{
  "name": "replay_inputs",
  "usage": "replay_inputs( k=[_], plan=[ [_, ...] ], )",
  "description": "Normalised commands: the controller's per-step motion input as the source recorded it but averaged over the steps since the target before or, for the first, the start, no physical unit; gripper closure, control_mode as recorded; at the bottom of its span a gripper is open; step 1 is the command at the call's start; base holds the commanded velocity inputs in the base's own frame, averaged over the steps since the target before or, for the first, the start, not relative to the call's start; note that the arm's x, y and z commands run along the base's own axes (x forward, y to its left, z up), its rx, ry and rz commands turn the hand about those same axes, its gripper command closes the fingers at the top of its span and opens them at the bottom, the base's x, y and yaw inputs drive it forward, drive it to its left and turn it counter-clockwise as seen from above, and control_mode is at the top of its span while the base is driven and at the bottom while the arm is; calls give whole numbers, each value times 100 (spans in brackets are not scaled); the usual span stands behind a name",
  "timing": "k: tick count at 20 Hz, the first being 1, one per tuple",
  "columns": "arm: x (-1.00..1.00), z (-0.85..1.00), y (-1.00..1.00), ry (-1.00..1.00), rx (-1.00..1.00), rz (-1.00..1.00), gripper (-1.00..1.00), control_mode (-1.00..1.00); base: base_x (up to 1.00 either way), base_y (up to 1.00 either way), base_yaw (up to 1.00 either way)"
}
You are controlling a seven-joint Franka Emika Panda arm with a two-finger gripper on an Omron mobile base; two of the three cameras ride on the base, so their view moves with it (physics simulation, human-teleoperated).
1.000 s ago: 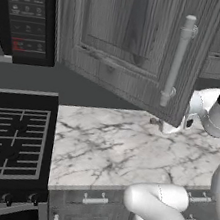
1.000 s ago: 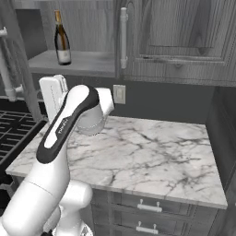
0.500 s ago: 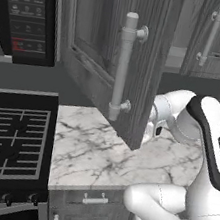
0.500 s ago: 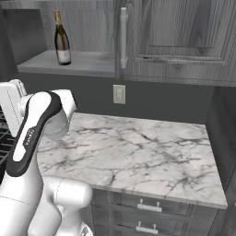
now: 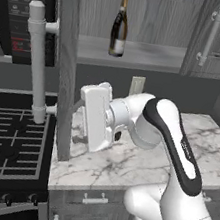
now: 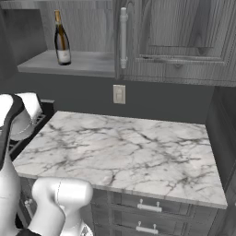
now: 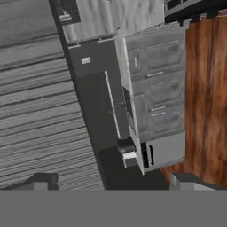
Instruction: Get the candle and the wine from the cabinet and move them to the dining counter.
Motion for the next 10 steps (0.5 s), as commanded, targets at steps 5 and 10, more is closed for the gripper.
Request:
replay_inputs(
  k=[5,10],
  plan=[
    [0,-10,60,2,-1,1,-100,-100,0,0,0],
    [0,-13,1,-1,-11,2,-100,-100,0,0,0]
  ],
)
